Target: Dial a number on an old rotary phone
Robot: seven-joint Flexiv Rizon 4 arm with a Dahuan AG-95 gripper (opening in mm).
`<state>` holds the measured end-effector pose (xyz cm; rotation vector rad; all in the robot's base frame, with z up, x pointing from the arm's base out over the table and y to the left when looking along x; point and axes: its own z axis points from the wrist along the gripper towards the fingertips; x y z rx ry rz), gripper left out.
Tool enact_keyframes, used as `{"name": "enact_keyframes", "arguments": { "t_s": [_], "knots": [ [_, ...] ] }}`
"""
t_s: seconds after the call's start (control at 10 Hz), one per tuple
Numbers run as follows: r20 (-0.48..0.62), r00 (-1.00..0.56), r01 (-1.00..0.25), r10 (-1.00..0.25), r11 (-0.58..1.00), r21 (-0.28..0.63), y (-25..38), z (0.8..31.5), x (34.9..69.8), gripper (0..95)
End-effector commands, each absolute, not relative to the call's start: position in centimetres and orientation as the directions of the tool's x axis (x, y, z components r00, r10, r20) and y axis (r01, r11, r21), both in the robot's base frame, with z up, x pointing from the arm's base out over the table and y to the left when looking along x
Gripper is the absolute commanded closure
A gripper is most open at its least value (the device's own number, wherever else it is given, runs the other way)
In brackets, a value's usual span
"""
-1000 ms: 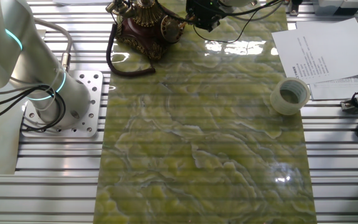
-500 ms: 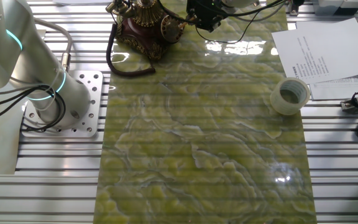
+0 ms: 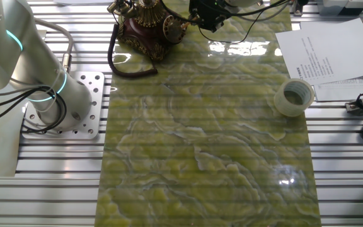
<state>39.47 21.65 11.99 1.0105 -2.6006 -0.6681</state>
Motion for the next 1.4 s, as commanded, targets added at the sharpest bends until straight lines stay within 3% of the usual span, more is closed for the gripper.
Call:
{"name": "enact_keyframes", "arguments": {
  "t_s": [0.1,1.4],
  "knots": [
    [0.088,-0.716,-0.567,-0.692,0.651,0.505,21.58,12.12,39.46,95.0],
    [0.120,-0.709,-0.566,-0.695,0.662,0.492,21.57,12.12,39.45,95.0]
  ]
}}
